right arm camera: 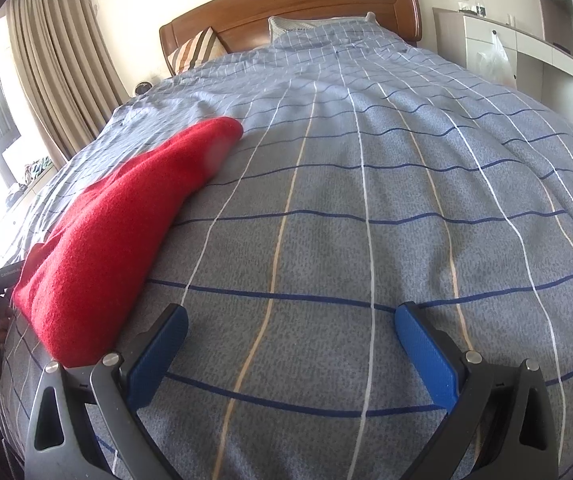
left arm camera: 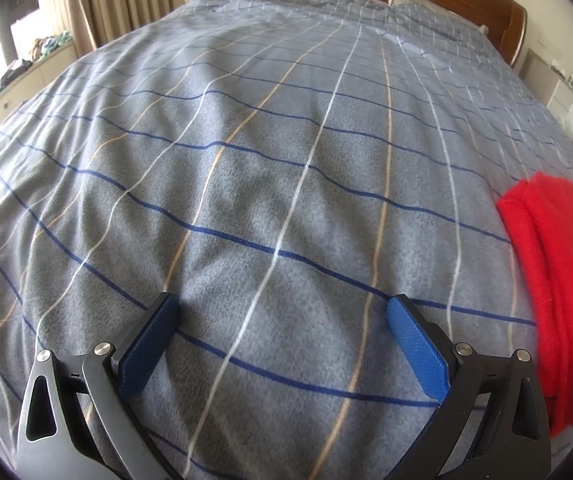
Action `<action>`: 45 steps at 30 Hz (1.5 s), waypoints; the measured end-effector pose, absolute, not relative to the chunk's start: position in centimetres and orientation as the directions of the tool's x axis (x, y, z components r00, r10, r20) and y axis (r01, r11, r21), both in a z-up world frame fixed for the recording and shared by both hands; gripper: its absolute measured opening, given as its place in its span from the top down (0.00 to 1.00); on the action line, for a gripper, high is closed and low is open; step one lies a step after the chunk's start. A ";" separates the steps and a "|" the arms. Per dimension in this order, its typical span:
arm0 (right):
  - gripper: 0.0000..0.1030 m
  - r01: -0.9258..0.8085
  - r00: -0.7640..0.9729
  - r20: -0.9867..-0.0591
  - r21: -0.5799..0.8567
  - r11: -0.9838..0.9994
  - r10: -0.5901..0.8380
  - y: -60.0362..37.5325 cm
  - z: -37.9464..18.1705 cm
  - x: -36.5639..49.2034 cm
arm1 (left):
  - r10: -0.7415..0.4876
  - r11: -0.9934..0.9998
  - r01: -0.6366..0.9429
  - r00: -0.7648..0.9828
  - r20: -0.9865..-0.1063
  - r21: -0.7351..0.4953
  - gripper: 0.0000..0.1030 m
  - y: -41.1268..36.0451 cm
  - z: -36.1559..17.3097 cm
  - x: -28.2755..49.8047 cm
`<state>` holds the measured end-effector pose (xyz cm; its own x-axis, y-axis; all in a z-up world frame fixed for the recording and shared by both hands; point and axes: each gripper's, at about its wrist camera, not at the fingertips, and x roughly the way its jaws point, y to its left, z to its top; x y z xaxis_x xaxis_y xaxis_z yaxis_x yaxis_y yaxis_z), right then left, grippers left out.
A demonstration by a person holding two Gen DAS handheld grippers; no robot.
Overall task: Fold small clothes
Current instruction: 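Grasp the folded sweater with both grippers, then carry the folded sweater to the bed centre and open both grippers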
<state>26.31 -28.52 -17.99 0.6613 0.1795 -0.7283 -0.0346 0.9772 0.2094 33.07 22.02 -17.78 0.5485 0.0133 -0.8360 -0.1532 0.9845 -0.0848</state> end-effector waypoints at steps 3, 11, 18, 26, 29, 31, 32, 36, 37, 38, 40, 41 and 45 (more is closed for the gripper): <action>0.01 -0.038 0.661 -0.720 0.250 0.967 0.212 -29.0 -17.6 26.2 | -0.243 0.945 -0.034 0.594 -0.767 -0.325 0.02 21.1 -15.3 30.6; 0.11 -0.131 0.544 -0.608 0.619 0.774 0.578 -27.9 -14.9 30.8 | -0.513 0.857 0.217 0.445 -0.734 -0.467 0.01 11.9 -14.4 33.1; 0.30 -0.093 0.355 -0.637 0.704 0.704 0.684 -20.9 -18.1 38.5 | -0.579 0.811 0.170 0.369 -0.727 -0.560 0.03 9.6 -16.1 36.2; 0.67 -0.363 0.574 -0.752 0.120 0.924 0.323 -13.0 -11.7 34.5 | -0.490 0.871 0.280 0.455 -0.743 -0.403 0.78 6.0 -12.4 34.4; 0.68 -0.381 0.651 -0.678 0.095 0.920 0.340 -13.6 -7.4 34.9 | -0.498 0.867 0.325 0.542 -0.677 -0.378 0.78 5.5 -7.8 34.2; 0.68 -0.378 0.680 -0.640 0.114 0.919 0.359 -14.4 -4.9 35.7 | -0.508 0.861 0.345 0.569 -0.646 -0.373 0.77 5.6 -5.8 34.6; 0.67 -0.374 0.681 -0.633 0.133 0.918 0.368 -15.0 -4.2 36.3 | -0.510 0.860 0.344 0.572 -0.642 -0.377 0.75 5.7 -5.5 35.0; 0.47 -0.293 0.565 -0.741 0.229 0.928 0.362 -17.8 -7.1 38.6 | -0.425 0.905 0.230 0.505 -0.752 -0.357 0.40 6.2 -10.2 36.6; 0.35 -0.263 0.549 -0.770 0.210 0.942 0.325 -19.0 -8.4 38.1 | -0.362 0.932 0.200 0.503 -0.785 -0.301 0.40 6.7 -11.6 35.7; 0.30 -0.244 0.546 -0.786 0.181 0.953 0.290 -20.4 -9.4 37.1 | -0.314 0.949 0.193 0.515 -0.798 -0.249 0.40 6.8 -12.6 34.5; 0.27 -0.228 0.556 -0.796 0.133 0.964 0.241 -22.7 -10.9 34.3 | -0.247 0.967 0.201 0.567 -0.786 -0.159 0.36 7.7 -13.3 30.9; 0.21 -0.223 0.565 -0.796 0.108 0.969 0.219 -23.7 -11.2 32.8 | -0.219 0.972 0.205 0.596 -0.773 -0.117 0.33 7.9 -13.2 29.1; 0.14 -0.214 0.641 -0.748 0.044 0.976 0.174 -25.7 -10.0 27.0 | -0.096 0.985 0.166 0.726 -0.681 0.038 0.02 7.7 -10.6 22.8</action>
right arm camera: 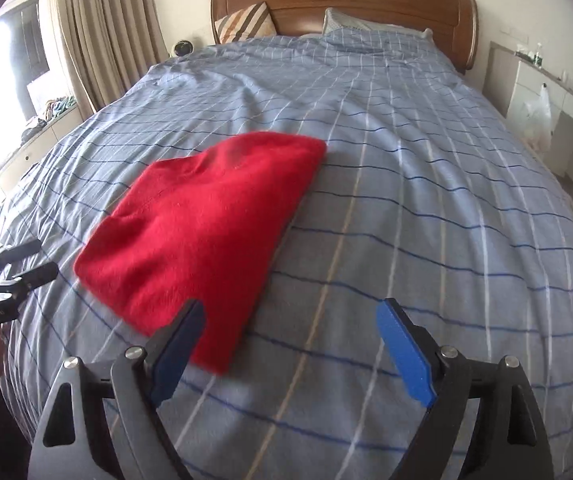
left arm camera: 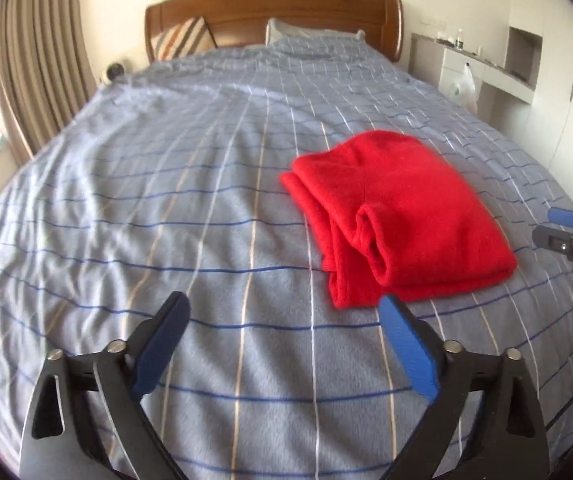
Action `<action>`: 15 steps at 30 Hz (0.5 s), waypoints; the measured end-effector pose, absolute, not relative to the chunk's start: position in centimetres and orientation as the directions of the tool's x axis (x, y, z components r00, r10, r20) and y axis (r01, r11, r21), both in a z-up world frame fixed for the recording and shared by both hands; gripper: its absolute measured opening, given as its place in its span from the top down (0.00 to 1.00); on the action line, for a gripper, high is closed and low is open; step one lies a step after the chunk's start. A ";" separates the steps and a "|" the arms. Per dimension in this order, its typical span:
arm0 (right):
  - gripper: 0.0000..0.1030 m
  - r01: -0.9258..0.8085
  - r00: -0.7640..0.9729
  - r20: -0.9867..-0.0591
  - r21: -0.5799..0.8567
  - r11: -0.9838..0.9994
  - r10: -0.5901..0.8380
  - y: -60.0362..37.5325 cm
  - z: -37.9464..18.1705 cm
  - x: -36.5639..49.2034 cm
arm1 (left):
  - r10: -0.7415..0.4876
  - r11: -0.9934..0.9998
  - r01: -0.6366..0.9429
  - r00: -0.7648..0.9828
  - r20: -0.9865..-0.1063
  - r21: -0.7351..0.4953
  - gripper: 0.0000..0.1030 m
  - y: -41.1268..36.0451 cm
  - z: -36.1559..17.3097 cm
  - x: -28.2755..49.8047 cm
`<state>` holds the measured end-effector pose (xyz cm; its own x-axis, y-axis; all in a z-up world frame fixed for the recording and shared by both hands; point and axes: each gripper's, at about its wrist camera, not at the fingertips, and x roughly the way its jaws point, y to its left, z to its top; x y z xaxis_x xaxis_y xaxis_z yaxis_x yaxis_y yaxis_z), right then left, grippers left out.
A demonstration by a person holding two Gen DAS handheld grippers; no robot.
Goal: Fold small clothes
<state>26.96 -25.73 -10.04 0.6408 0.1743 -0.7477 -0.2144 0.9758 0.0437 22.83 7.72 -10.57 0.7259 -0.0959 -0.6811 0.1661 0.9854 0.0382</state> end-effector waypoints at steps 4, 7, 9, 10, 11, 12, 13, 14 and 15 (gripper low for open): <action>0.01 -0.253 0.718 -0.668 0.012 0.968 0.196 -24.9 -6.1 22.0 | -0.003 0.993 0.077 0.758 -0.652 0.085 0.00 6.4 -6.6 19.5; 0.01 -0.269 0.735 -0.648 -0.007 0.963 0.200 -23.7 -3.8 19.4 | 0.048 0.997 -0.001 0.769 -0.638 0.074 0.00 6.2 -4.7 17.5; 0.01 -0.259 0.737 -0.646 -0.002 0.966 0.196 -23.3 -2.9 18.0 | 0.022 0.998 0.021 0.751 -0.659 0.058 0.00 5.8 -4.1 16.7; 0.01 -0.252 0.735 -0.649 0.008 0.968 0.196 -23.2 -2.5 17.4 | 0.021 0.998 0.029 0.744 -0.668 0.064 0.00 5.6 -3.9 16.2; 0.01 -0.239 0.732 -0.654 0.012 0.971 0.188 -23.1 -2.3 16.7 | 0.038 0.997 0.021 0.741 -0.670 0.080 0.00 5.3 -3.8 15.6; 0.01 -0.226 0.731 -0.659 0.015 0.974 0.180 -23.0 -2.0 16.2 | 0.062 0.995 0.006 0.737 -0.673 0.098 0.00 5.0 -3.7 15.1; 0.01 -0.214 0.731 -0.660 0.019 0.977 0.173 -23.1 -1.8 15.5 | 0.081 0.994 -0.006 0.730 -0.678 0.113 0.00 4.7 -3.7 14.7; 0.01 -0.200 0.731 -0.663 0.020 0.980 0.163 -23.1 -1.6 14.9 | 0.092 0.992 -0.009 0.725 -0.683 0.123 0.00 4.5 -3.7 14.1; 0.01 -0.186 0.726 -0.672 0.018 0.982 0.150 -23.0 -1.5 14.5 | 0.096 0.992 -0.014 0.722 -0.685 0.125 0.00 4.3 -3.5 13.6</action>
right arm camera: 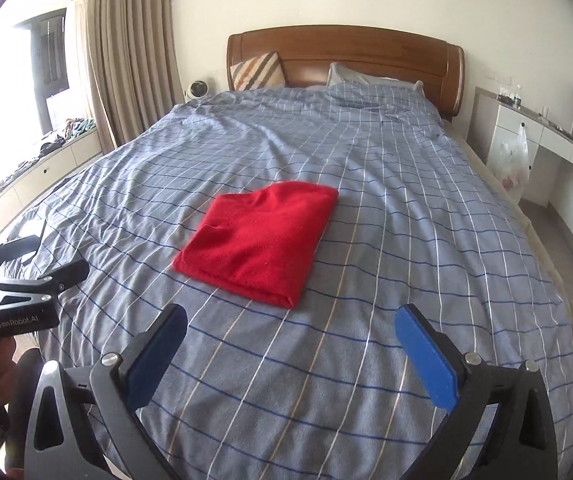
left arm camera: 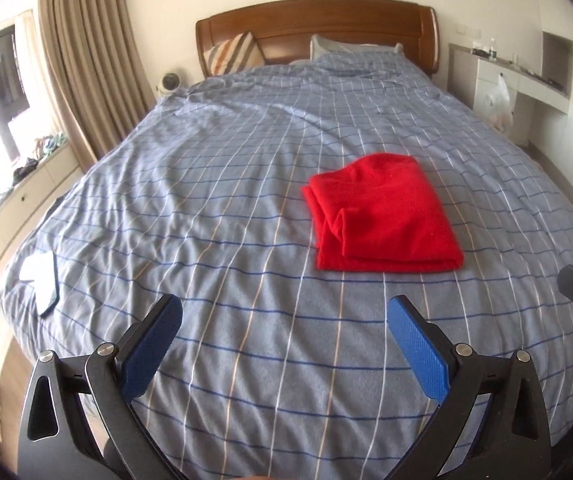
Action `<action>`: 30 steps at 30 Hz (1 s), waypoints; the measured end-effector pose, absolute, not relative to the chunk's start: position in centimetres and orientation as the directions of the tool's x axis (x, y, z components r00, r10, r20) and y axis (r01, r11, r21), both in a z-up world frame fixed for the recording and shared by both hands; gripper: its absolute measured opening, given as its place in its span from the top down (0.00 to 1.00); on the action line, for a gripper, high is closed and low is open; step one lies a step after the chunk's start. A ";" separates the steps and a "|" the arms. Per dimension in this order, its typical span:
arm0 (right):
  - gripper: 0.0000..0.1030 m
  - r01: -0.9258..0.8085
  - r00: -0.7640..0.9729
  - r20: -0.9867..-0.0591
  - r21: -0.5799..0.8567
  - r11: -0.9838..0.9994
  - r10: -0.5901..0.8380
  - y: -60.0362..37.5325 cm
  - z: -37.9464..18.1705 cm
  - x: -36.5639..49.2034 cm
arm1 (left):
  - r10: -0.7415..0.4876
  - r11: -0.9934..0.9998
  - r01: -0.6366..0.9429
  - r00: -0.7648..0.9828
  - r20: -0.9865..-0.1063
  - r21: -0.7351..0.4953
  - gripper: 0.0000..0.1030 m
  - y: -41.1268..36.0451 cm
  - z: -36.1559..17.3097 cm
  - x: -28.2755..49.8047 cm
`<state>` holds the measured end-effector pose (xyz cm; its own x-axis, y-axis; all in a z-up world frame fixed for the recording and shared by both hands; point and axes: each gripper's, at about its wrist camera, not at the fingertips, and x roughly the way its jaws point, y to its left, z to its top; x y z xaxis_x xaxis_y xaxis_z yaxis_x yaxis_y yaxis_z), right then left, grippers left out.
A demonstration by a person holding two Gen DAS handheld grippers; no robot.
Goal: Fold small clothes
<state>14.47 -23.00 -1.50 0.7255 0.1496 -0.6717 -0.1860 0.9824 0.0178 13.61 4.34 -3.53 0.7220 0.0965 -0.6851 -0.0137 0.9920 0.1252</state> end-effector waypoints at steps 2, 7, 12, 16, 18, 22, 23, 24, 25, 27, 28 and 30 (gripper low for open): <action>0.01 -0.174 0.710 -0.691 0.012 0.985 0.134 -22.8 -1.4 13.6 | 0.100 0.992 -0.025 0.725 -0.681 0.120 0.00 4.3 -3.2 12.7; 0.01 -0.182 0.672 -0.728 0.013 0.983 0.134 -22.0 -1.1 11.9 | 0.108 0.991 -0.023 0.737 -0.668 0.136 0.00 3.9 -2.3 11.0; 0.01 -0.179 0.664 -0.736 0.010 0.984 0.129 -21.0 -0.8 10.6 | 0.105 0.991 -0.019 0.728 -0.677 0.133 0.00 3.9 -2.0 10.3; 0.01 -0.166 0.684 -0.723 -0.026 0.986 0.096 -20.3 0.1 9.9 | 0.102 0.991 -0.016 0.734 -0.672 0.133 0.00 3.7 -1.8 10.0; 0.01 -0.149 0.703 -0.708 -0.056 0.987 0.066 -20.1 0.8 9.6 | 0.094 0.992 -0.011 0.735 -0.672 0.127 0.00 3.5 -1.7 9.9; 0.01 -0.104 0.728 -0.686 -0.107 0.989 0.002 -20.2 1.7 9.3 | 0.092 0.992 -0.010 0.735 -0.671 0.124 0.00 3.0 -1.7 10.2; 0.01 -0.097 0.727 -0.687 -0.115 0.989 -0.009 -20.3 1.7 9.4 | 0.094 0.991 -0.008 0.736 -0.671 0.130 0.00 2.9 -1.8 10.2; 0.01 -0.092 0.725 -0.688 -0.125 0.988 -0.020 -20.3 1.6 9.4 | 0.097 0.991 -0.007 0.735 -0.671 0.135 0.00 2.7 -1.9 10.3; 0.01 -0.090 0.724 -0.690 -0.133 0.987 -0.027 -20.3 1.5 9.4 | 0.098 0.990 -0.005 0.733 -0.673 0.139 0.00 2.5 -2.0 10.4; 0.01 -0.089 0.718 -0.695 -0.136 0.987 -0.030 -20.4 1.3 9.5 | 0.097 0.990 -0.001 0.729 -0.677 0.140 0.00 2.3 -2.1 10.5; 0.01 -0.089 0.717 -0.697 -0.135 0.987 -0.030 -20.4 1.2 9.5 | 0.095 0.990 0.001 0.728 -0.679 0.140 0.00 2.2 -2.1 10.6; 0.01 -0.086 0.716 -0.697 -0.139 0.986 -0.036 -20.4 1.0 9.5 | 0.094 0.990 0.004 0.728 -0.679 0.142 0.00 2.1 -2.2 10.6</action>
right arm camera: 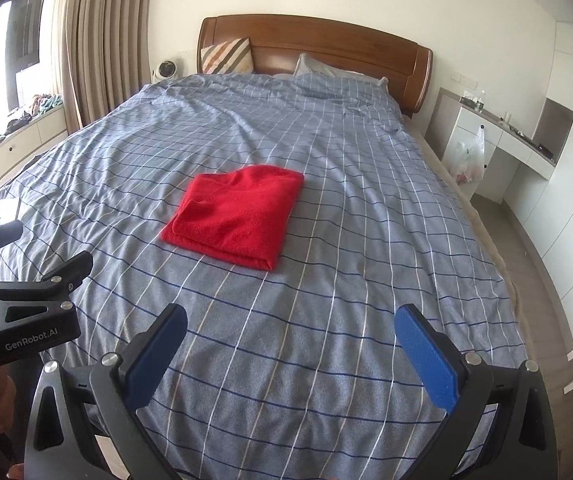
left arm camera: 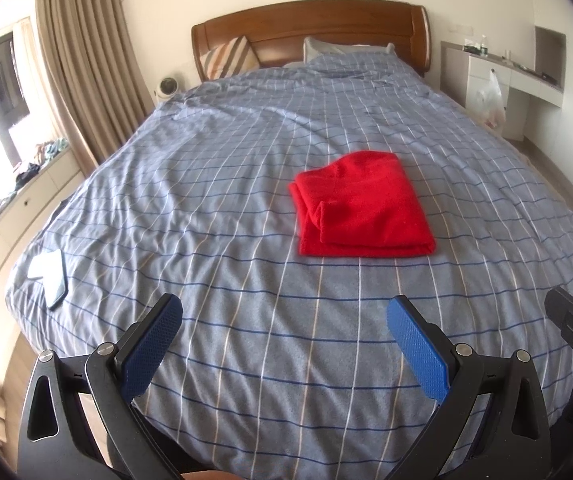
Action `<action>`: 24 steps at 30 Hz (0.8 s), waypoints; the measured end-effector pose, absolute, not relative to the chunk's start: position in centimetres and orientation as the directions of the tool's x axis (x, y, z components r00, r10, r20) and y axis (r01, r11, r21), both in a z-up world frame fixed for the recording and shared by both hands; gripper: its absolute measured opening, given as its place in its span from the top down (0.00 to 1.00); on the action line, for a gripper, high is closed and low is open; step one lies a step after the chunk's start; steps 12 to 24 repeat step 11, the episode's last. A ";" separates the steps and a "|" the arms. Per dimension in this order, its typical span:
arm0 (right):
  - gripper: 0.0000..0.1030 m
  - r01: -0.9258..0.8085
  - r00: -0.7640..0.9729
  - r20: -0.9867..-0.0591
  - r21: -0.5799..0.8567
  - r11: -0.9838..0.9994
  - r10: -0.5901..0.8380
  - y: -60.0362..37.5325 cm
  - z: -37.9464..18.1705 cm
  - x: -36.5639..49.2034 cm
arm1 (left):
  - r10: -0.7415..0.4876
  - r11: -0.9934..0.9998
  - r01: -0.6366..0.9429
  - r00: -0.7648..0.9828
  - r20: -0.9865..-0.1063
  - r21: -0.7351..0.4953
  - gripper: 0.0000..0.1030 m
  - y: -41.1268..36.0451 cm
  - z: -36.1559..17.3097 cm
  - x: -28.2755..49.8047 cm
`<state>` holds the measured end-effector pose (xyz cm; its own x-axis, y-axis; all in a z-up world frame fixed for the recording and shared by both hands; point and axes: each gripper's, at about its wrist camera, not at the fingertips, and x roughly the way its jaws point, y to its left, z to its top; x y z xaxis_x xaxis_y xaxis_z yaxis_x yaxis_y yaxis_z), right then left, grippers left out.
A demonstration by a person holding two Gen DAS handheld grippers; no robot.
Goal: Fold small clothes
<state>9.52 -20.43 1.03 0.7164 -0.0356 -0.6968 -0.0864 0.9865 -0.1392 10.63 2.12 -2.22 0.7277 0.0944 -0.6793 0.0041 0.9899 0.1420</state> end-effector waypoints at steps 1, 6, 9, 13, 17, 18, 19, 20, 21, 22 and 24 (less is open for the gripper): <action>0.01 -0.085 0.716 -0.698 -0.140 0.987 -0.037 -20.5 0.9 9.5 | 0.093 0.990 0.006 0.728 -0.679 0.141 0.00 2.1 -2.3 10.6; 0.01 -0.087 0.710 -0.703 -0.126 0.988 -0.027 -20.5 0.7 9.7 | 0.084 0.991 0.007 0.731 -0.677 0.131 0.00 2.2 -2.3 10.4; 0.01 -0.089 0.712 -0.702 -0.125 0.988 -0.025 -20.5 0.6 9.7 | 0.091 0.991 0.002 0.735 -0.672 0.136 0.00 2.0 -2.2 10.4; 0.01 -0.089 0.713 -0.701 -0.125 0.988 -0.024 -20.5 0.7 9.7 | 0.094 0.990 0.000 0.739 -0.667 0.140 0.00 1.9 -2.2 10.2; 0.01 -0.089 0.713 -0.701 -0.125 0.988 -0.024 -20.5 0.7 9.7 | 0.094 0.990 0.000 0.739 -0.667 0.140 0.00 1.9 -2.2 10.2; 0.01 -0.089 0.713 -0.701 -0.125 0.988 -0.024 -20.5 0.7 9.7 | 0.094 0.990 0.000 0.739 -0.667 0.140 0.00 1.9 -2.2 10.2; 0.01 -0.089 0.713 -0.701 -0.125 0.988 -0.024 -20.5 0.7 9.7 | 0.094 0.990 0.000 0.739 -0.667 0.140 0.00 1.9 -2.2 10.2; 0.01 -0.089 0.713 -0.701 -0.125 0.988 -0.024 -20.5 0.7 9.7 | 0.094 0.990 0.000 0.739 -0.667 0.140 0.00 1.9 -2.2 10.2; 0.01 -0.089 0.713 -0.701 -0.125 0.988 -0.024 -20.5 0.7 9.7 | 0.094 0.990 0.000 0.739 -0.667 0.140 0.00 1.9 -2.2 10.2; 0.01 -0.089 0.713 -0.701 -0.125 0.988 -0.024 -20.5 0.7 9.7 | 0.094 0.990 0.000 0.739 -0.667 0.140 0.00 1.9 -2.2 10.2; 0.01 -0.089 0.713 -0.701 -0.125 0.988 -0.024 -20.5 0.7 9.7 | 0.094 0.990 0.000 0.739 -0.667 0.140 0.00 1.9 -2.2 10.2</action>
